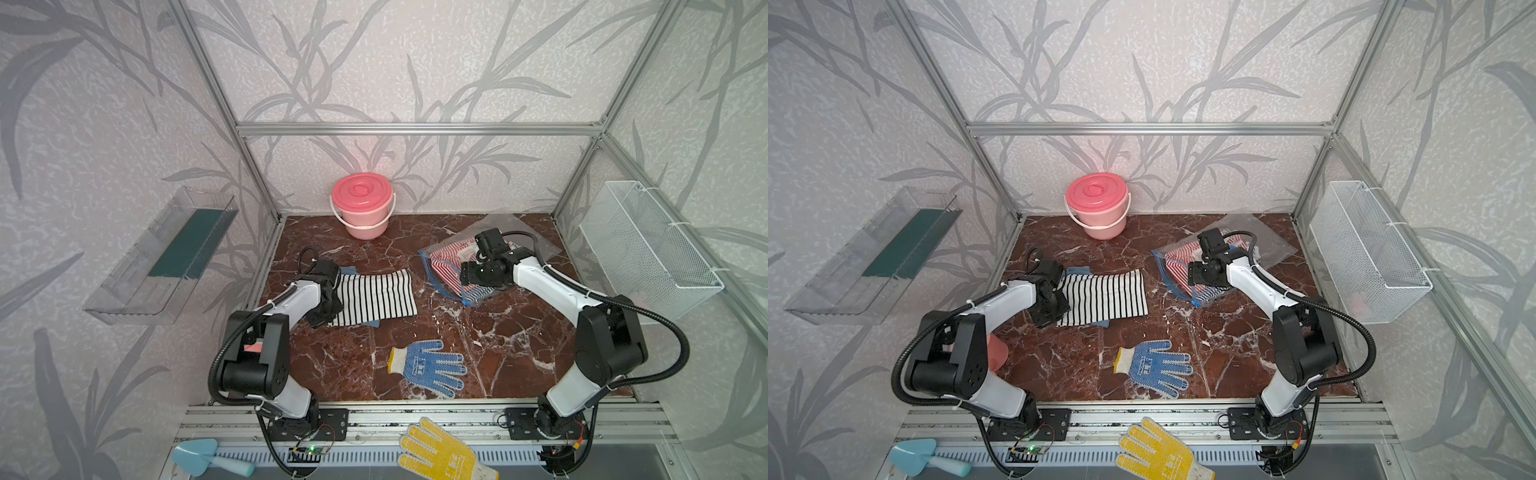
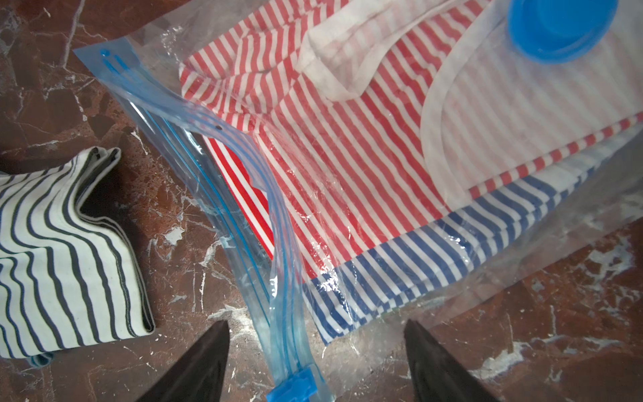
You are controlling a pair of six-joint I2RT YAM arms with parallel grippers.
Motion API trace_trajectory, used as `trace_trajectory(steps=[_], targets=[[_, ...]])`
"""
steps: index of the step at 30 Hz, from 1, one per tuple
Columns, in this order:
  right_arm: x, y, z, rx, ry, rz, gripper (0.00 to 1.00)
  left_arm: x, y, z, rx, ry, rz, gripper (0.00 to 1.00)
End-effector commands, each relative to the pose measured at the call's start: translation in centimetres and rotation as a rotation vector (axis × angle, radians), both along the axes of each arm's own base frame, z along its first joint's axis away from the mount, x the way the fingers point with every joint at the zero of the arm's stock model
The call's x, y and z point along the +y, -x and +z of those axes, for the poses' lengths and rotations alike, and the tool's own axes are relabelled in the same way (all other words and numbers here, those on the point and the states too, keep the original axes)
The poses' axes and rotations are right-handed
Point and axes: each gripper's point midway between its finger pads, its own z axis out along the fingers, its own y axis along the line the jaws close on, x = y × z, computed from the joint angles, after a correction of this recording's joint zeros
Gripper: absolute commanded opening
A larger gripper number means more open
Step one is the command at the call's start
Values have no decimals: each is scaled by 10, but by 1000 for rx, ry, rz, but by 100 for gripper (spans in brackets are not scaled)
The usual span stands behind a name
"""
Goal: Take the tank top out of the vacuum bag
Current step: Adjust the tank top.
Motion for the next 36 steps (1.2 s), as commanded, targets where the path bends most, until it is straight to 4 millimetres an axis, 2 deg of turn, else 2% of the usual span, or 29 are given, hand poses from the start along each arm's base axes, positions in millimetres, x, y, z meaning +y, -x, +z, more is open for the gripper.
trace_trajectory(steps=[1,3,4,5,6,7,9,11,13,16,19,22,25,36], targets=[[15,5,5,4,-30,58,79,15,-4,2,24,-85,14,0],[31,10,4,7,-63,106,79,16,-9,6,16,-90,13,1],[38,13,2,10,-70,123,80,15,-11,9,3,-86,15,7],[45,16,1,12,-76,144,79,15,-14,14,-17,-85,19,19],[52,18,-1,17,-81,160,79,15,-16,19,-36,-85,21,27],[58,20,-2,21,-87,173,79,15,-17,24,-53,-84,23,30],[72,23,0,22,-113,202,79,14,-22,39,-104,-80,20,43],[86,26,-9,50,-132,228,80,14,-26,54,-143,-77,7,54],[99,25,-10,61,-172,246,80,14,-32,66,-170,-83,-7,59],[117,28,-19,99,-243,259,80,16,-48,77,-208,-90,-4,62],[126,34,-31,119,-265,249,78,12,-75,81,-238,-67,-4,63],[137,43,-38,131,-302,259,76,13,-100,77,-245,-74,-1,63],[147,53,-42,132,-312,272,75,19,-117,70,-223,-85,6,63],[172,75,-73,159,-305,297,75,13,-136,44,-184,-49,-24,62]])
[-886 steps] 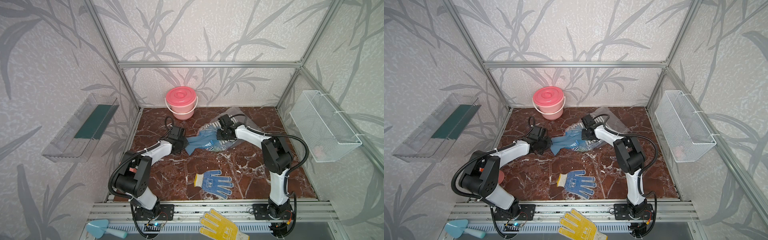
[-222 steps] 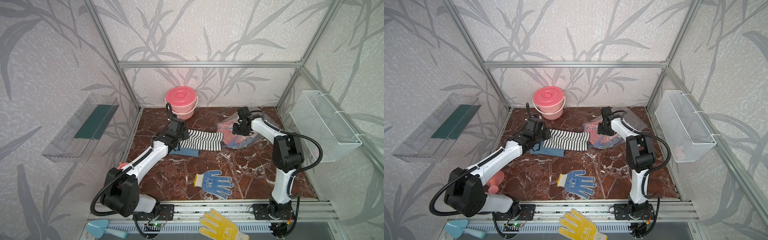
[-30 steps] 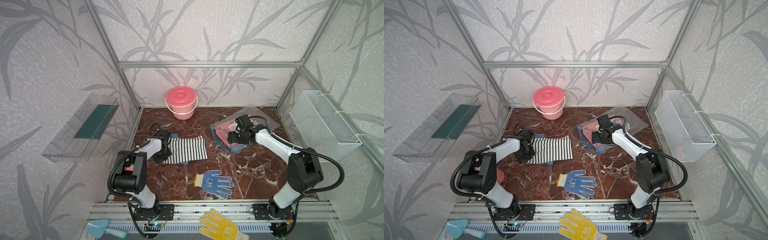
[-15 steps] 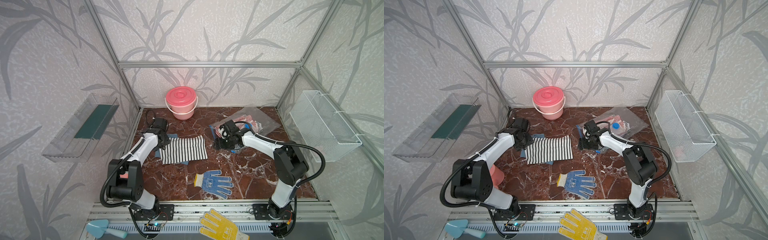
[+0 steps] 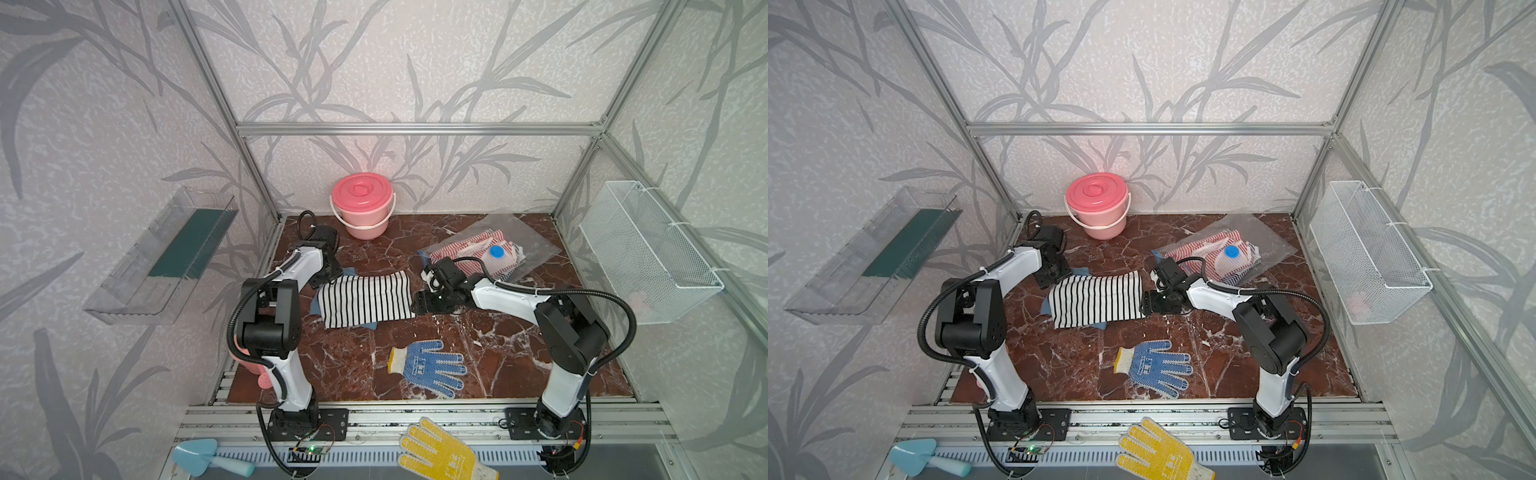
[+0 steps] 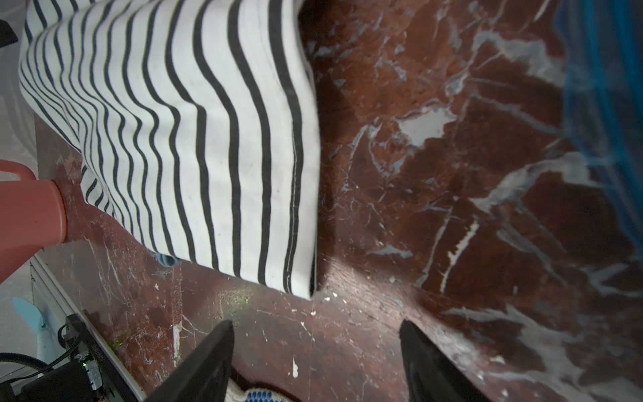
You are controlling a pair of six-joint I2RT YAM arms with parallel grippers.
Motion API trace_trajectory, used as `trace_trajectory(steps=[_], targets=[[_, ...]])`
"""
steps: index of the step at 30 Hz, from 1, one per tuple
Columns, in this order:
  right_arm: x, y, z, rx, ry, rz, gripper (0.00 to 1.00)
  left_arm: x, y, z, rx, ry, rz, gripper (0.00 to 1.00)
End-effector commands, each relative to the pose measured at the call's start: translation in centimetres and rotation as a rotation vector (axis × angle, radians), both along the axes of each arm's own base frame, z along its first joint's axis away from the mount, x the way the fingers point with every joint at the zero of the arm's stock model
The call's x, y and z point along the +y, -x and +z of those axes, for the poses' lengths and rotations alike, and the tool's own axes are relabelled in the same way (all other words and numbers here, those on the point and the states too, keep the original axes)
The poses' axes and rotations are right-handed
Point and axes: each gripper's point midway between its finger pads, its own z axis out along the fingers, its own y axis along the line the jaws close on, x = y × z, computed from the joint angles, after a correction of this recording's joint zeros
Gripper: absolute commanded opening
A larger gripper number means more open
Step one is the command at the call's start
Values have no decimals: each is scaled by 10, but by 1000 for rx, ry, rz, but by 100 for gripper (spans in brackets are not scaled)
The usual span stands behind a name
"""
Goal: Take the tank top out of the vacuum bag
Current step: Adjust the tank top.
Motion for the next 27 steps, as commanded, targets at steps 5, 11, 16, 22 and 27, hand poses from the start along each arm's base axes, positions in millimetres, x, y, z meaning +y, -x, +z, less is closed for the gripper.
trace_trajectory(steps=[5,11,16,22,27], targets=[[10,4,-25,30,11,-5,74,-5,-16,0,-15,23,-21,62],[22,8,-35,44,19,13,70,-8,-17,-9,5,35,-25,58],[26,13,-41,47,48,28,60,-11,-17,-14,11,50,-32,46],[33,16,-48,47,73,47,40,-12,-16,-19,17,56,-39,26],[35,11,-47,39,83,50,7,-12,-19,-18,14,55,-43,9]])
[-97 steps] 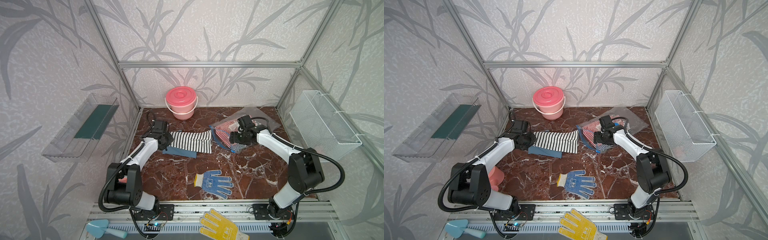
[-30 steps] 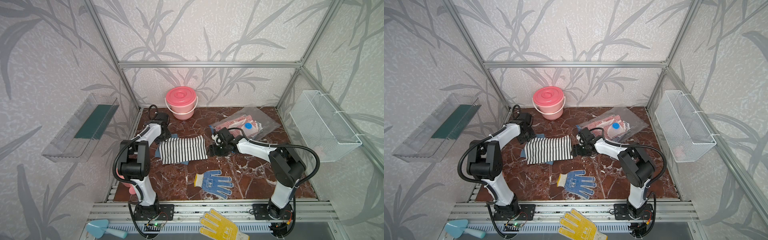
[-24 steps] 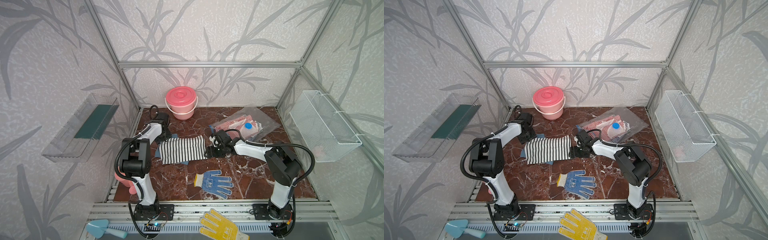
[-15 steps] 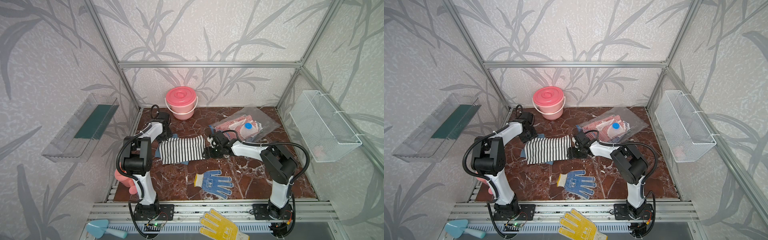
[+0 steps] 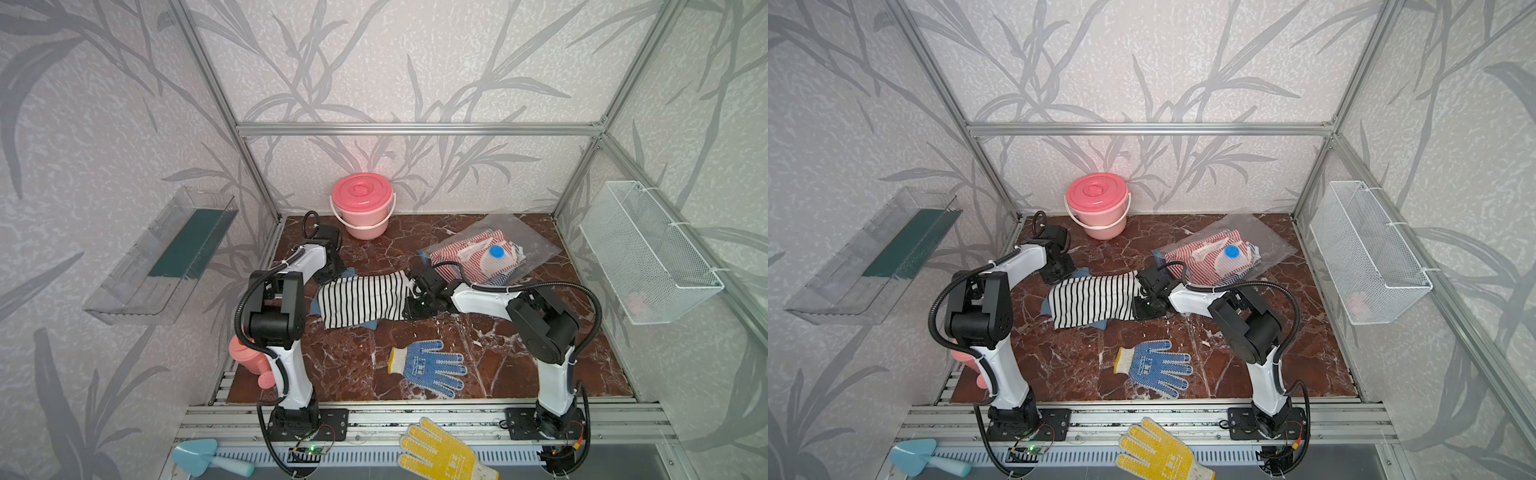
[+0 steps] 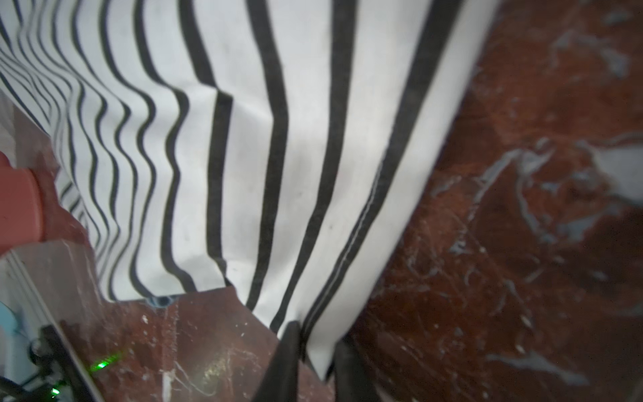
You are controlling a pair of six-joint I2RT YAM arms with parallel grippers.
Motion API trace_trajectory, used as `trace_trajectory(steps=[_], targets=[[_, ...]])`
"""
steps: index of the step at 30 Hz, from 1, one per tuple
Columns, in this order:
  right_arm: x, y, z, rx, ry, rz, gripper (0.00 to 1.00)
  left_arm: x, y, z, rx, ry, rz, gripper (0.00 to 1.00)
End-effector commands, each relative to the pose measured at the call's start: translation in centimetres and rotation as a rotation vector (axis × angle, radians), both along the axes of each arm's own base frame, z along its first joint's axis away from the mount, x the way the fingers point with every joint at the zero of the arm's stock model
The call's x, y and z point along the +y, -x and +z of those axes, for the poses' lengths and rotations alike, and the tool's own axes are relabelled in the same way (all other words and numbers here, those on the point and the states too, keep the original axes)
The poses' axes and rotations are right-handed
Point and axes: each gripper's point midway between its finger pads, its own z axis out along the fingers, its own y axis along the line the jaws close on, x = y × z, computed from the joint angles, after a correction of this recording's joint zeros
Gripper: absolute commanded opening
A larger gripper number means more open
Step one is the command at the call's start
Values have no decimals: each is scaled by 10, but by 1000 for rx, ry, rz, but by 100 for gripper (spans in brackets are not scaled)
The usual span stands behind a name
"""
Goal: Take the tank top out of the vacuum bag
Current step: Adjust the tank top.
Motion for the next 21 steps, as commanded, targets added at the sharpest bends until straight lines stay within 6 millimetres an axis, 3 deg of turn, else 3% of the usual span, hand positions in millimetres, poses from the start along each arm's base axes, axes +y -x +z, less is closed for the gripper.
trace_trajectory(steps=[1,3,9,21], targets=[[-8,8,-16,37,73,7,0,-1,-4,-2,6,0,-8,5],[-8,5,-12,25,73,10,0,-2,-6,-2,4,6,-12,0],[-9,0,4,-12,80,15,0,-3,-16,4,-8,8,-14,0],[-7,17,19,-17,62,48,0,5,-41,34,-92,-23,28,0]])
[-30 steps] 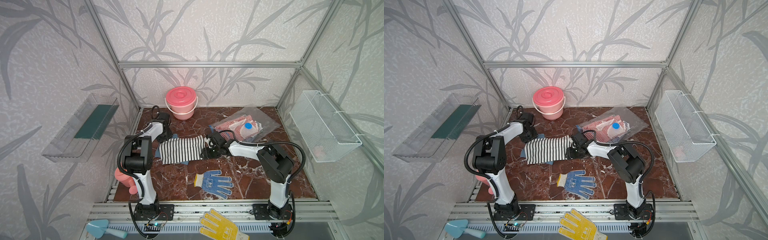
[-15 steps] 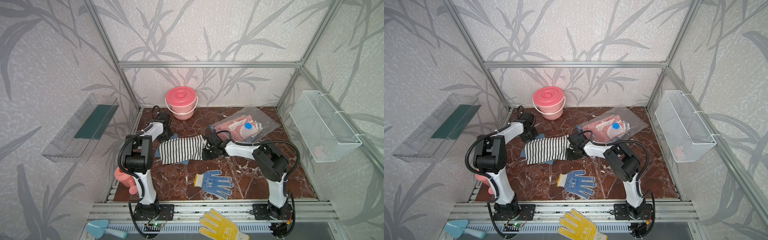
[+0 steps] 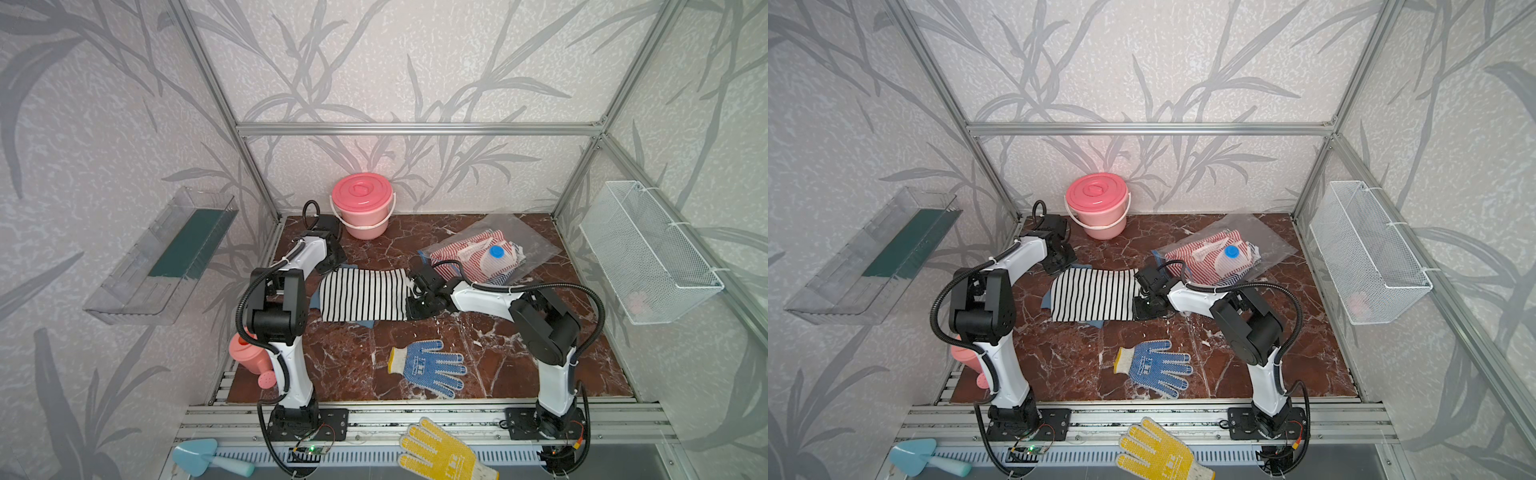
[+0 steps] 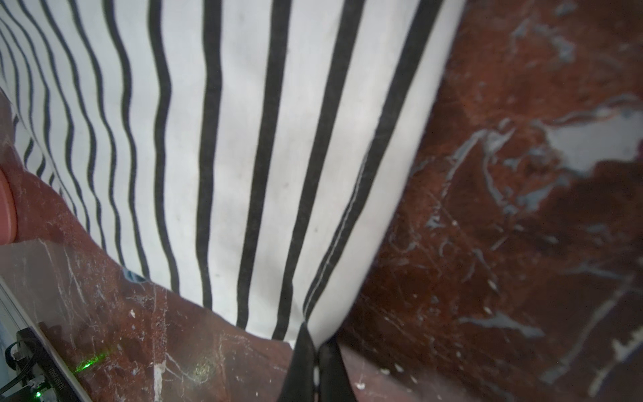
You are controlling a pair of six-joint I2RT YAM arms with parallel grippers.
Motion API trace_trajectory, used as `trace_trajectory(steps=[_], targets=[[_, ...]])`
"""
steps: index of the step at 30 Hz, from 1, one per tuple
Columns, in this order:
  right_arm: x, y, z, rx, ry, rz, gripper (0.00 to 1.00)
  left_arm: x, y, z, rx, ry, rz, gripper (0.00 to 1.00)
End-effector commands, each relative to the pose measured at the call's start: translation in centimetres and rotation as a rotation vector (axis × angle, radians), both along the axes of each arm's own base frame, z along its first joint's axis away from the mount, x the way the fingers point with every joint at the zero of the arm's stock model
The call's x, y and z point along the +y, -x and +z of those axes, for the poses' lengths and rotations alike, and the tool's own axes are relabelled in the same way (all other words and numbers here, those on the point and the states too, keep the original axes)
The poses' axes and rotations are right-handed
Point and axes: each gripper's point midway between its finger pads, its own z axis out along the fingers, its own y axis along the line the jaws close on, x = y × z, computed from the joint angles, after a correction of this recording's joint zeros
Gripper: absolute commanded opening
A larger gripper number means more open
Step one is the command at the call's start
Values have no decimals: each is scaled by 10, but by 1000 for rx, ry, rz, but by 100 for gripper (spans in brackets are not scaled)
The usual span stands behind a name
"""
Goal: Take the tank top out of the vacuum bag
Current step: Adjust the tank top.
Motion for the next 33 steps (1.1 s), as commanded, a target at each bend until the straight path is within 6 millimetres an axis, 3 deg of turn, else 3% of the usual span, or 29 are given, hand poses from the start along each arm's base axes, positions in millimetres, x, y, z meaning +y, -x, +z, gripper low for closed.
trace_trajectory(steps=[1,5,15,20,22,24,27,29,33], targets=[[1,13,13,-7,8,33,0,8,-9,10,-22,-33,29,0],[8,23,15,-11,23,70,0,10,-22,15,-43,-37,45,0],[36,39,29,-28,24,188,0,17,-43,5,-31,-77,69,0],[42,46,16,29,38,230,0,19,-50,7,-10,-106,41,0],[40,43,14,34,52,227,11,18,-53,17,-29,-103,31,11],[38,42,14,41,40,224,24,18,-53,29,-54,-105,28,34],[36,41,19,38,8,219,57,18,-52,47,-90,-113,12,54],[32,40,22,32,5,215,69,19,-50,59,-104,-122,9,58],[19,29,28,29,-5,168,74,22,-36,79,-129,-143,16,62]])
